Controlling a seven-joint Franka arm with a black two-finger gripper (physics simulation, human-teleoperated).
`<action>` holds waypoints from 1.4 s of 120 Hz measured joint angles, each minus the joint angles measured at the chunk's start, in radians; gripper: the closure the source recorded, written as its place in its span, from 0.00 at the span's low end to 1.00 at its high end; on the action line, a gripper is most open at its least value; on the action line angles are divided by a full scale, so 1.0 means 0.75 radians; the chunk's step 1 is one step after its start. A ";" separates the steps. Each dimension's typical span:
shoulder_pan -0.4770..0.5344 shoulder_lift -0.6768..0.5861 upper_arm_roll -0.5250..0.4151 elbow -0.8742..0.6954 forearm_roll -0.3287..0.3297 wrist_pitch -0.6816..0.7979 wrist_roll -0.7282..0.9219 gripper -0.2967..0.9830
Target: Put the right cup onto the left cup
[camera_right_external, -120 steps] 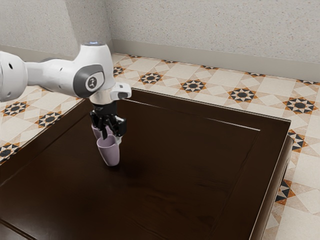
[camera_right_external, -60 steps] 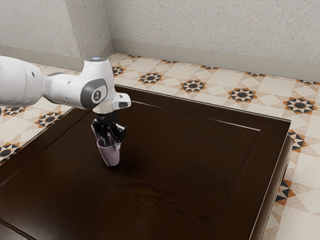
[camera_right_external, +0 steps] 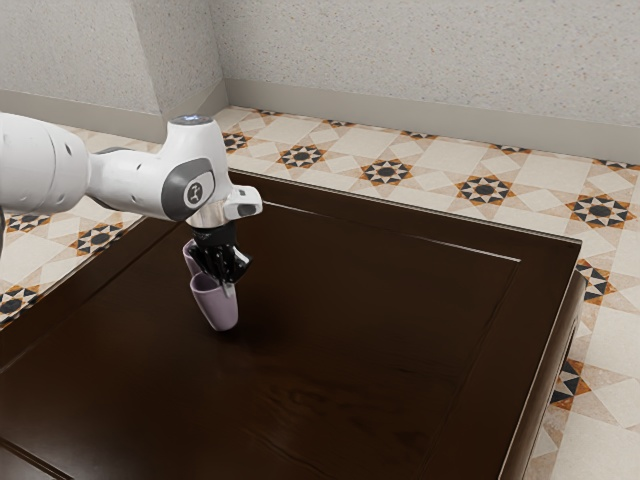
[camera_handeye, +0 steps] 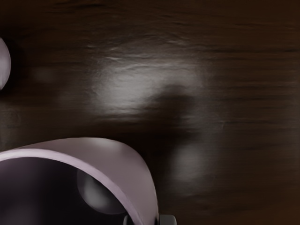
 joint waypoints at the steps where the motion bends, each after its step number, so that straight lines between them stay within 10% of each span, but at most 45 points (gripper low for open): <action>1: 0.000 -0.001 0.000 0.000 0.000 0.000 0.000 0.82; 73: -0.072 -0.240 0.028 0.085 0.069 -0.177 -0.008 0.84; 168: 0.037 0.137 0.087 0.627 0.151 -0.401 0.051 0.85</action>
